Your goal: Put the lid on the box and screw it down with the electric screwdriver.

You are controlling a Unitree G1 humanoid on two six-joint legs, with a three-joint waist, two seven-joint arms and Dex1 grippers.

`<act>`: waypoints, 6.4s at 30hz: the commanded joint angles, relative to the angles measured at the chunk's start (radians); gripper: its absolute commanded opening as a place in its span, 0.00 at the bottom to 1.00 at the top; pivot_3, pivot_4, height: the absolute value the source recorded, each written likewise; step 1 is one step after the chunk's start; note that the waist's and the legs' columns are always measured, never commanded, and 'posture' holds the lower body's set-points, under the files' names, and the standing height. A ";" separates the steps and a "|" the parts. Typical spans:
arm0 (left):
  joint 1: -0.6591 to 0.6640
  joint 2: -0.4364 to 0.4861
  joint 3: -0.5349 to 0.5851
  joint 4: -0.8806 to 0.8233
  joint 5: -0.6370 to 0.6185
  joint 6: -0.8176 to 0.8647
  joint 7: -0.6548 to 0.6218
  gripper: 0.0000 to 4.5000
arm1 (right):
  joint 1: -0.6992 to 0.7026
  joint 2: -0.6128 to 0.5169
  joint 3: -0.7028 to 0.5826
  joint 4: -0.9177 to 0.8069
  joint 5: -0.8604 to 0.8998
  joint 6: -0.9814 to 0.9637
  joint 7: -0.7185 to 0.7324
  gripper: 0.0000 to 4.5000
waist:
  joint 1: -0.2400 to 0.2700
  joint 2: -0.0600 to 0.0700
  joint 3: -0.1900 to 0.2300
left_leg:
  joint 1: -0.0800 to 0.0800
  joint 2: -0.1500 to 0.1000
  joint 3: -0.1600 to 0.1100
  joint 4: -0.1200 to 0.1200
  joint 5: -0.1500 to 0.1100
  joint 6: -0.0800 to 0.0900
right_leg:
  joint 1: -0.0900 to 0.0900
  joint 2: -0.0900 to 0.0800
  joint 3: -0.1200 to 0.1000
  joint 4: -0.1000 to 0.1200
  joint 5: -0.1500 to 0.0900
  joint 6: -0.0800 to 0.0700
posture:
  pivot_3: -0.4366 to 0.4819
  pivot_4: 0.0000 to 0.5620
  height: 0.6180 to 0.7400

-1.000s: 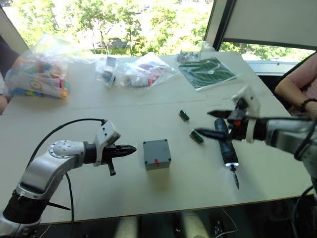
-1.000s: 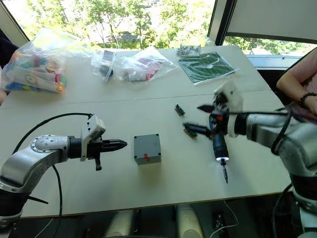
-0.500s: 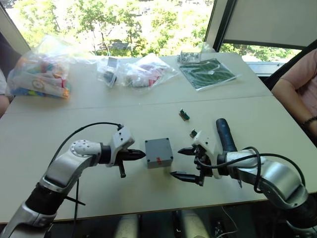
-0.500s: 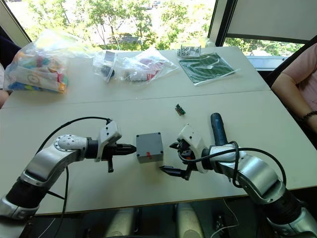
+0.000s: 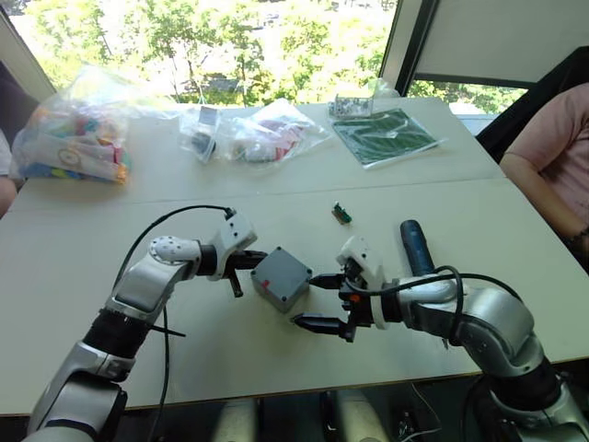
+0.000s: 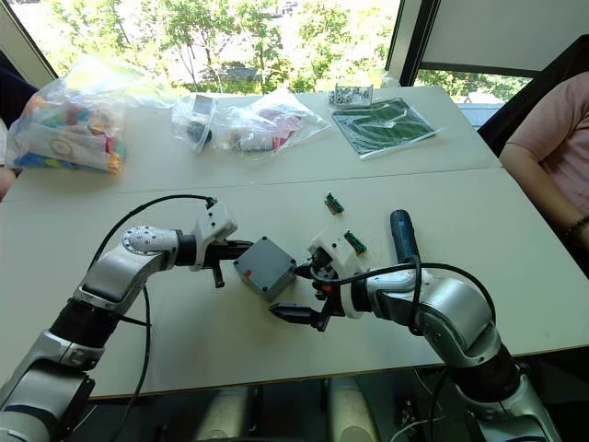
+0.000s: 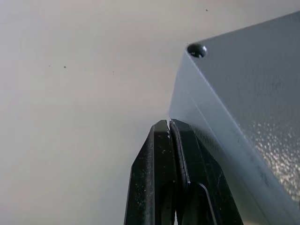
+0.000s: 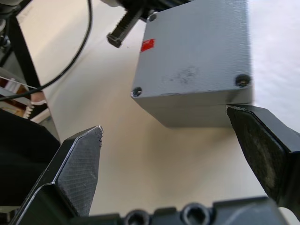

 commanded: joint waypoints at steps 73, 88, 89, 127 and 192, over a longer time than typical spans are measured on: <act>0.035 0.076 0.164 -0.392 -0.293 0.269 -0.020 0.00 | -0.004 0.151 -0.162 0.413 -0.428 -0.422 -0.049 0.54 | 0.001 -0.002 0.000 | 0.004 0.000 0.000 0.002 0.000 0.000 | 0.002 0.001 0.001 0.006 -0.001 0.001 | 0.48 0.27 1.00; 0.041 0.079 0.164 -0.392 -0.284 0.260 -0.019 0.00 | -0.015 0.157 -0.153 0.449 -0.455 -0.446 -0.042 0.03 | 0.001 -0.002 0.000 | 0.004 0.000 0.000 0.002 0.000 0.000 | 0.002 0.001 0.001 0.006 -0.001 0.001 | 0.48 0.27 1.00; 0.043 0.079 0.164 -0.391 -0.283 0.259 -0.019 0.00 | -0.014 0.154 -0.154 0.449 -0.457 -0.449 -0.043 0.03 | 0.001 -0.002 0.000 | 0.004 0.000 0.000 0.002 0.000 0.000 | 0.002 0.001 0.001 0.006 -0.001 0.001 | 0.48 0.27 1.00; 0.064 0.075 0.141 -0.389 -0.280 0.226 0.010 0.00 | -0.036 0.145 -0.140 0.475 -0.471 -0.445 -0.030 0.09 | 0.000 -0.002 0.000 | 0.004 0.000 0.000 0.002 0.000 0.000 | 0.002 0.001 0.001 0.006 -0.001 0.001 | 0.48 0.27 1.00; 0.145 0.135 0.207 -0.361 -0.293 0.207 0.004 0.00 | -0.103 0.233 -0.012 0.280 -0.315 -0.358 0.056 0.01 | -0.022 -0.002 0.000 | 0.004 0.000 0.000 0.001 0.000 0.000 | 0.001 0.001 0.001 0.006 -0.002 0.001 | 0.48 0.27 1.00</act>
